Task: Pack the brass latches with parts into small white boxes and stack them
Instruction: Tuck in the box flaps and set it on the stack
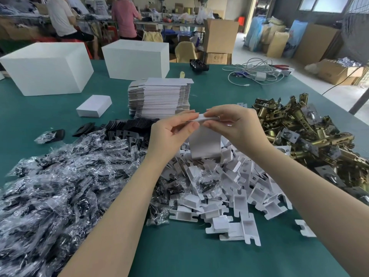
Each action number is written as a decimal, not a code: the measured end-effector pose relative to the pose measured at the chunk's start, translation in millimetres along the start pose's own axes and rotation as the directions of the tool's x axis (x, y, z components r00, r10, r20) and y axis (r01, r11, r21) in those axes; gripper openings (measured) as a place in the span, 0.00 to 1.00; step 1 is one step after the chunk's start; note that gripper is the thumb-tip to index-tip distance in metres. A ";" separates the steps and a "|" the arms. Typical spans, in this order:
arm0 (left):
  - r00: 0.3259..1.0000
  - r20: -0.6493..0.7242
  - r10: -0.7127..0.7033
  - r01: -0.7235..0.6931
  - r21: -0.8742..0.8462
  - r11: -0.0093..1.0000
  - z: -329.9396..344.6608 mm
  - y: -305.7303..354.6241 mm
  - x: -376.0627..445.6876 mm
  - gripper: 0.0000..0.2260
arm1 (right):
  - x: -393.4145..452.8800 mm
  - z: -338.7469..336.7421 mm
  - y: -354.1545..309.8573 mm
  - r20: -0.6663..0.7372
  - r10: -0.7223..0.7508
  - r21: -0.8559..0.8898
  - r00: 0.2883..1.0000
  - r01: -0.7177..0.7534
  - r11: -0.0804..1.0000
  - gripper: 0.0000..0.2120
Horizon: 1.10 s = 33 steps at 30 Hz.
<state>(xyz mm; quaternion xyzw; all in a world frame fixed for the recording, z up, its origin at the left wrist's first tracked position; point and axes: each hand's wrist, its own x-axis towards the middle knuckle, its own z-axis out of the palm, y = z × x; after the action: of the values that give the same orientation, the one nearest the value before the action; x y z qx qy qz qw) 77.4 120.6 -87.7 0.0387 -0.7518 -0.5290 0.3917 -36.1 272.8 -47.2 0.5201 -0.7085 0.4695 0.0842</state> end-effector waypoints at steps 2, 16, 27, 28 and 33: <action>1.000 -0.006 -0.024 0.024 -0.023 0.999 -0.8 3.8 1.0 0.10 | 1.6 0.7 -2.0 -0.013 0.012 0.029 1.000 -0.012 1.000 0.08; 0.991 -0.012 -0.135 0.132 -0.146 0.980 -1.5 10.4 1.9 0.07 | 4.1 -1.2 -13.6 0.021 0.083 0.142 0.996 -0.085 0.986 0.06; 0.984 0.004 -0.181 0.179 -0.163 0.970 -3.6 10.5 1.4 0.09 | 5.0 -3.0 -10.5 0.054 0.056 0.150 0.997 -0.064 0.987 0.07; 0.984 0.004 -0.180 0.178 -0.162 0.971 -3.6 10.7 1.5 0.09 | 5.4 -3.3 -10.5 0.057 0.053 0.146 0.997 -0.061 0.987 0.07; 0.987 -0.010 -0.162 0.159 -0.143 0.977 1.4 11.3 2.4 0.05 | 7.0 -3.9 -8.5 0.042 0.067 0.159 0.997 -0.073 0.985 0.07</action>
<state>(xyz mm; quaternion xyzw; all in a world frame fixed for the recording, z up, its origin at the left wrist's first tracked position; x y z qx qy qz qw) 78.9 125.5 -77.2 0.0770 -0.7024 -0.6107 0.3573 -33.7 271.0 -35.9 0.5086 -0.6877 0.5179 0.0126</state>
